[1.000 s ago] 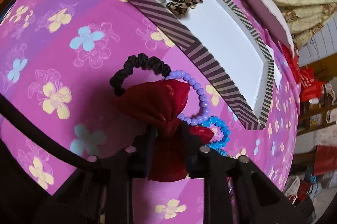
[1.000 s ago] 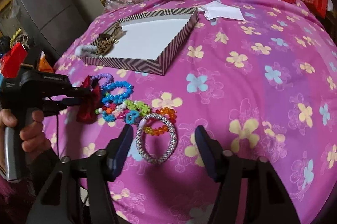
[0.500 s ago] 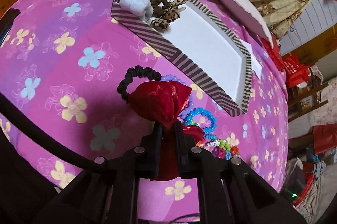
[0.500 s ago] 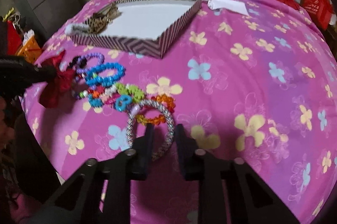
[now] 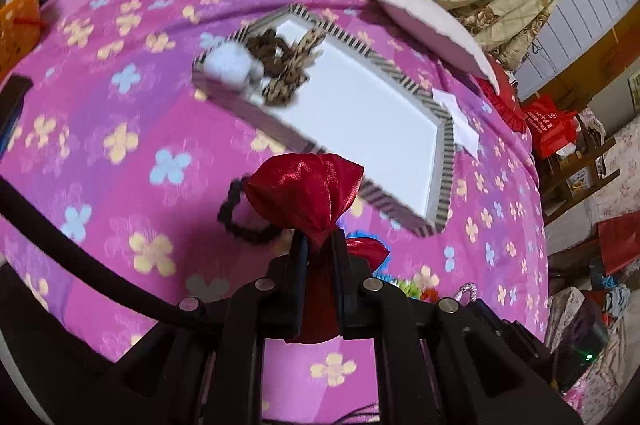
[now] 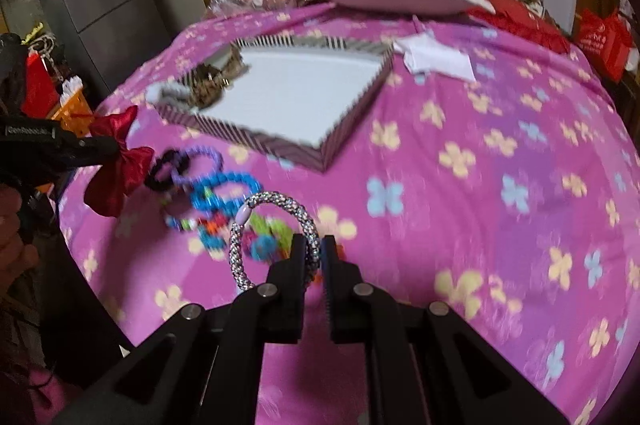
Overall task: Organize jewelry
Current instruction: 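Carry red bow and silver bangle over the white tray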
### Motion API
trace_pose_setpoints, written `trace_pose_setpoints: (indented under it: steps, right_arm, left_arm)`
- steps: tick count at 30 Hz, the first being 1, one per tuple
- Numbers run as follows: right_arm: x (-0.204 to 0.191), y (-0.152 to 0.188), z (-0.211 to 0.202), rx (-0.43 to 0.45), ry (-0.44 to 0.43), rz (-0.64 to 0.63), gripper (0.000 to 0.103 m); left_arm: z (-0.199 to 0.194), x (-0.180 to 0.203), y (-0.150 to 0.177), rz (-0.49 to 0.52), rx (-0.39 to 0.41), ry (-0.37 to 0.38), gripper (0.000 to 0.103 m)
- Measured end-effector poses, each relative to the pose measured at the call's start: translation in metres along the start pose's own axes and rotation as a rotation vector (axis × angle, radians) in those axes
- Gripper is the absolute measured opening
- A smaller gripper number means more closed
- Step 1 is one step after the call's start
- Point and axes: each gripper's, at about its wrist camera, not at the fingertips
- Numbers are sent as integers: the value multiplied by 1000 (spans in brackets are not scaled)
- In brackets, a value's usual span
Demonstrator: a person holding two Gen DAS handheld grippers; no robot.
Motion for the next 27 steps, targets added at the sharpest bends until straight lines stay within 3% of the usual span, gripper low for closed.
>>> trace_pose_setpoints:
  steps: [15, 27]
  right_arm:
    - [-29, -95, 48, 24, -30, -18, 8]
    - [-41, -148, 126, -72, -8, -10, 8]
  left_arm:
    - [37, 21, -78, 87, 49, -77, 33]
    - [96, 4, -106, 94, -23, -103, 33]
Point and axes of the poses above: each gripper's, at about its wrist camera, not at the fingertips, and z roughly the way its jaws point, x to its right, y to its underside, and after that the axes turned 8 degrees about y, right-handed
